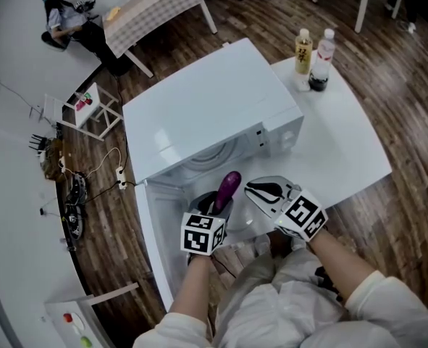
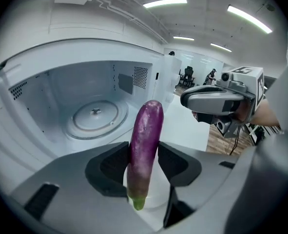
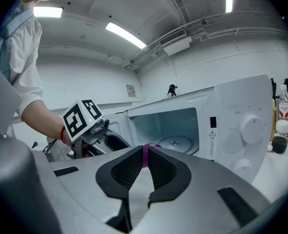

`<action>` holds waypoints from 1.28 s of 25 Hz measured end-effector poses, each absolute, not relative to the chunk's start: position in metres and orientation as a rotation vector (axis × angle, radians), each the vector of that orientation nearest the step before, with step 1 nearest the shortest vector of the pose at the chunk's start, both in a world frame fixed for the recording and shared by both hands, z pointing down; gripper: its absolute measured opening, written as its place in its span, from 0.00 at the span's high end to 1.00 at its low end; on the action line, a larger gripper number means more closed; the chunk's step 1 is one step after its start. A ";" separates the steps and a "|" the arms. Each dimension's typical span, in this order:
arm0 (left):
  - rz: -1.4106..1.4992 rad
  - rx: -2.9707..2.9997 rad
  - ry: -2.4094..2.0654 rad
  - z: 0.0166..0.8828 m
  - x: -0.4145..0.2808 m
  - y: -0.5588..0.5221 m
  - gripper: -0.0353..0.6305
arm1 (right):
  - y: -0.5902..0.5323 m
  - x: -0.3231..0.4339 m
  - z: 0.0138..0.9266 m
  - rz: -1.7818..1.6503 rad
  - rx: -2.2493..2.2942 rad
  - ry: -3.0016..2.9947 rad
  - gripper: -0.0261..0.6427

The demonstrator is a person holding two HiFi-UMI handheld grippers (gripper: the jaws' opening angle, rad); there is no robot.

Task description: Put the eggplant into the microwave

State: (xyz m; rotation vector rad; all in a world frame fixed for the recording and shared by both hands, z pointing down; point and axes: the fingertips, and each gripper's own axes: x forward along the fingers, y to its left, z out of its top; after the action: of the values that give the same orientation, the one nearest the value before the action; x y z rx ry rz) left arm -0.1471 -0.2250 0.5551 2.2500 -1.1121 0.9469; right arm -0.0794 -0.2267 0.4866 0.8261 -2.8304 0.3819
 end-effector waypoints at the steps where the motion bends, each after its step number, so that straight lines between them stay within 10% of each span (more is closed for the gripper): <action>1: 0.964 2.236 -1.123 0.555 -0.151 -0.225 0.66 | -0.227 -0.083 0.489 0.378 0.813 -2.824 0.91; 32: 0.957 2.282 -1.608 0.554 -0.184 -0.324 0.66 | -0.255 -0.089 0.506 0.255 0.849 -2.864 0.91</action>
State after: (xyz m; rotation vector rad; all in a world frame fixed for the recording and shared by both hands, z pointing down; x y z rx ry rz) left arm -0.1843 -0.3243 0.5539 2.2822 -1.6078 0.9574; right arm -0.0893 -0.2546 0.5061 0.8492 -2.8637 0.2553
